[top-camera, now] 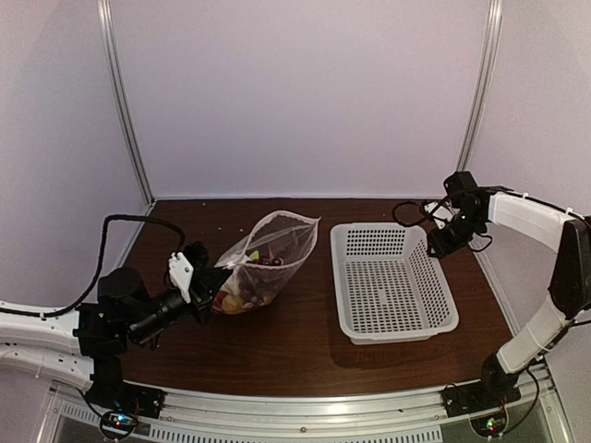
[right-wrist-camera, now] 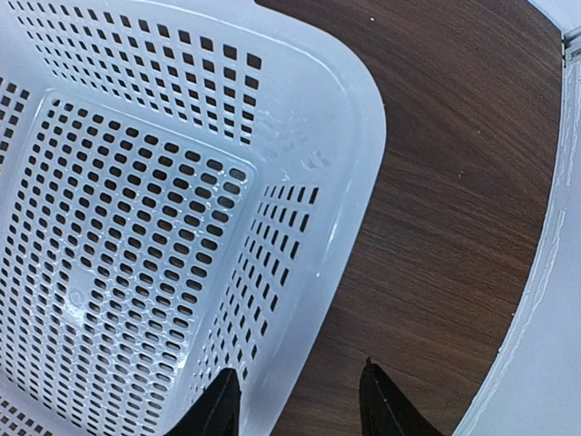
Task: Place the food in the zip-top bag and seal the zipper
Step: Pass from the right arm to the left, then adjust the bin at the center of the board.
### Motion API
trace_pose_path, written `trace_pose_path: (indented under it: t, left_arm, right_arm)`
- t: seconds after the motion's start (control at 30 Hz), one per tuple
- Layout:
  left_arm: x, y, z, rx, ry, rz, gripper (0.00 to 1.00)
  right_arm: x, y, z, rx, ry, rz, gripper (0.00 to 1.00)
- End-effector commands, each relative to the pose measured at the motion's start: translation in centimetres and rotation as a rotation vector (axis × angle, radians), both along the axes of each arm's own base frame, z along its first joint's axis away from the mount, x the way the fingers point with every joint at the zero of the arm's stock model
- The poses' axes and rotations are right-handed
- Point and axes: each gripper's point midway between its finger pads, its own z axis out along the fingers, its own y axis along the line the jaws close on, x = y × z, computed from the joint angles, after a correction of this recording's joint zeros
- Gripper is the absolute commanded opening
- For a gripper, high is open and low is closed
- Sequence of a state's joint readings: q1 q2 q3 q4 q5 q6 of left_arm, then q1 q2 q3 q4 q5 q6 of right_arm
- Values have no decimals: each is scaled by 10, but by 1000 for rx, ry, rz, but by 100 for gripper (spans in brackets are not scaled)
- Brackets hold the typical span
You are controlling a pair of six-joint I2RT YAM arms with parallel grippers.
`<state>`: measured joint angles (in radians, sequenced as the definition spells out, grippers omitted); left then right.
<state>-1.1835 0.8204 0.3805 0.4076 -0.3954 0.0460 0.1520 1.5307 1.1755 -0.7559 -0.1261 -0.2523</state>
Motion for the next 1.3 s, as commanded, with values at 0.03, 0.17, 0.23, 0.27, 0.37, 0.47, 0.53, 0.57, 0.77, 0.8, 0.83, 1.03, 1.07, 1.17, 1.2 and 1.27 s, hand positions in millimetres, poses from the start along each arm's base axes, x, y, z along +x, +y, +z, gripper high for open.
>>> trace_pose_path:
  t: [0.03, 0.17, 0.23, 0.27, 0.37, 0.47, 0.53, 0.57, 0.77, 0.8, 0.83, 1.03, 1.07, 1.17, 1.2, 1.27]
  left_arm:
    - [-3, 4, 17, -91, -12, -12, 0]
    - [-3, 6, 18, -95, -11, -7, 0]
    - [-3, 6, 19, -99, -8, -10, 0]
    - [-3, 6, 19, -99, -8, -11, 0]
    - [-4, 3, 22, -96, -4, -22, 0]
    - [-7, -3, 26, -95, -2, -53, 0]
    - [-11, -9, 29, -96, 3, -89, 0]
    - [-14, -13, 31, -95, 4, -112, 0]
    - [-30, -39, 40, -56, 27, -263, 0]
    - [-32, -44, 40, -42, 35, -282, 0]
    - [-34, -47, 42, -30, 40, -295, 0]
    - [-35, -49, 55, 9, 17, -311, 0]
    - [-36, -49, 57, 17, 8, -315, 0]
    - [-38, -48, 58, 70, -5, -327, 0]
    - [-38, -47, 58, 88, -5, -328, 0]
    - [-41, -44, 58, 109, -4, -334, 0]
  right_arm:
    - [-3, -6, -20, -31, 77, -35, 35]
    - [6, 2, -24, 7, 95, -36, 25]
    - [16, 6, -22, 25, 95, -36, 18]
    - [21, 8, -23, 32, 100, -37, 16]
    - [39, 11, -19, 59, 99, -50, 10]
    - [65, 9, -13, 93, 81, -77, 8]
    - [82, 4, -11, 101, 69, -95, 7]
    - [92, -2, -9, 98, 56, -110, 6]
    - [122, -9, -1, 136, 19, -98, 30]
    - [120, -4, 8, 161, 9, -65, 36]
    - [114, 6, 21, 203, -7, -20, 42]
    - [49, 63, 121, 450, -197, 341, 62]
    - [33, 72, 133, 482, -228, 416, 63]
    - [-7, 97, 148, 515, -287, 610, 64]
    - [-16, 104, 147, 495, -299, 665, 63]
    - [-29, 123, 141, 456, -314, 758, 60]
